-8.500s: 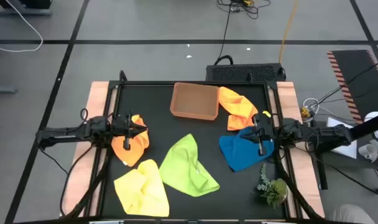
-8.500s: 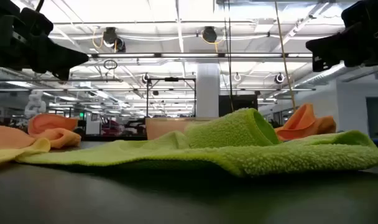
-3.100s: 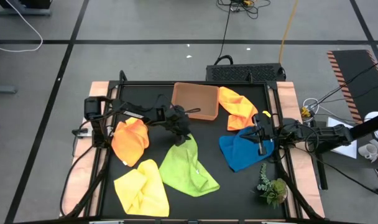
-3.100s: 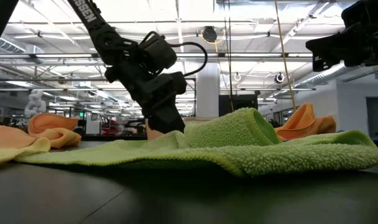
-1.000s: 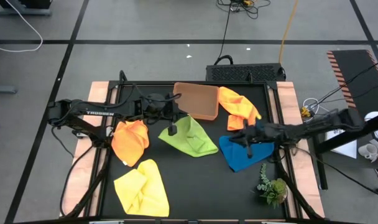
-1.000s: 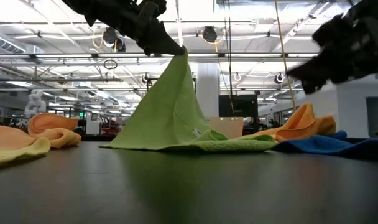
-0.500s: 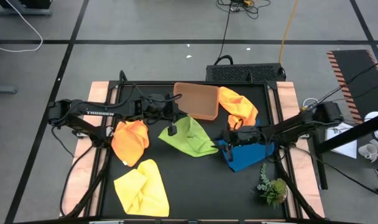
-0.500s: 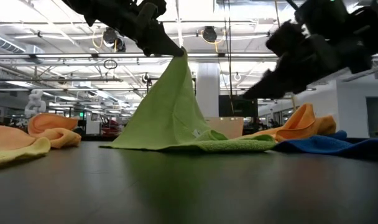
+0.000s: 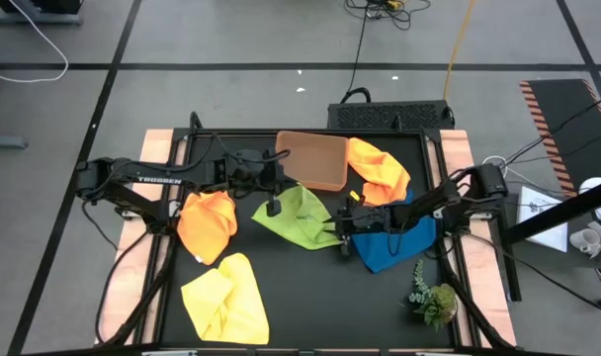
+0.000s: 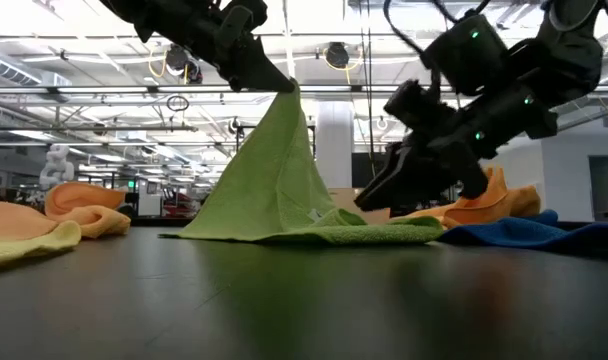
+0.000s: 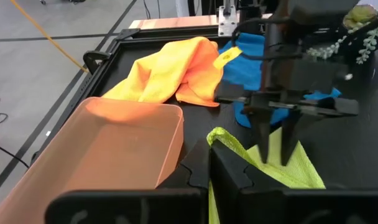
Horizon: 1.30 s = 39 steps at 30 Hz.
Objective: Fold microfiber towels
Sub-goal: Fold the green microfiber cloth
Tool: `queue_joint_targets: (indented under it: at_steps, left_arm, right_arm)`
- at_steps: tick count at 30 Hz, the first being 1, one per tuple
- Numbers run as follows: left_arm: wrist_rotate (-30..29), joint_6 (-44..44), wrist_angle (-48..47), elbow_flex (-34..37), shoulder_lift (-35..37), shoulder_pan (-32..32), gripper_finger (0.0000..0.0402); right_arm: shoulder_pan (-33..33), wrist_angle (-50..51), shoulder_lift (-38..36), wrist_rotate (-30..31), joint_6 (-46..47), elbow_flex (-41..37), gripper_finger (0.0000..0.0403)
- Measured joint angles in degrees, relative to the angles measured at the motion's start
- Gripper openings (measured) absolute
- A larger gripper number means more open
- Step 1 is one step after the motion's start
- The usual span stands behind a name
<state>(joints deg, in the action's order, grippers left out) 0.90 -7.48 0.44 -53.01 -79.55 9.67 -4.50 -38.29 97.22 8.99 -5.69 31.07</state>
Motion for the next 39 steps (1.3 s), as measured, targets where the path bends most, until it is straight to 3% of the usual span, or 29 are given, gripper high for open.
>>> queue_joint_targets:
  at_steps: [9, 18, 24, 28, 35, 39]
  left_arm:
    - [0.0, 0.0, -0.7, 0.0, 0.0, -0.1, 0.0004]
    - [0.0, -0.2, -1.4, 0.0, 0.0, -0.1, 0.0003]
    - [0.0, 0.1, -1.9, 0.0, 0.0, -0.1, 0.0007]
    - [0.0, 0.1, -2.3, 0.1, 0.6, -0.1, 0.0005]
    - [-0.3, 0.5, -3.0, 0.1, 6.7, -1.9, 0.0005]
    - [-4.6, 1.1, -5.2, 0.1, 11.2, -5.2, 0.0003]
  right_arm:
    - [0.7, -0.4, 4.8, 0.1, 0.1, 1.4, 0.0105]
    - [0.5, -0.1, 3.4, 1.5, -0.2, 1.3, 0.0009]
    - [0.4, 0.0, 1.1, 1.6, -0.2, 1.3, 0.0009]
    - [-0.5, 0.7, -3.9, 3.1, -2.7, 1.3, 0.0003]
    - [-3.6, 5.8, -19.0, 9.3, -8.2, 1.3, 0.0001]
    - [-5.6, 7.8, -26.4, 9.3, -8.9, 1.3, 0.0001]
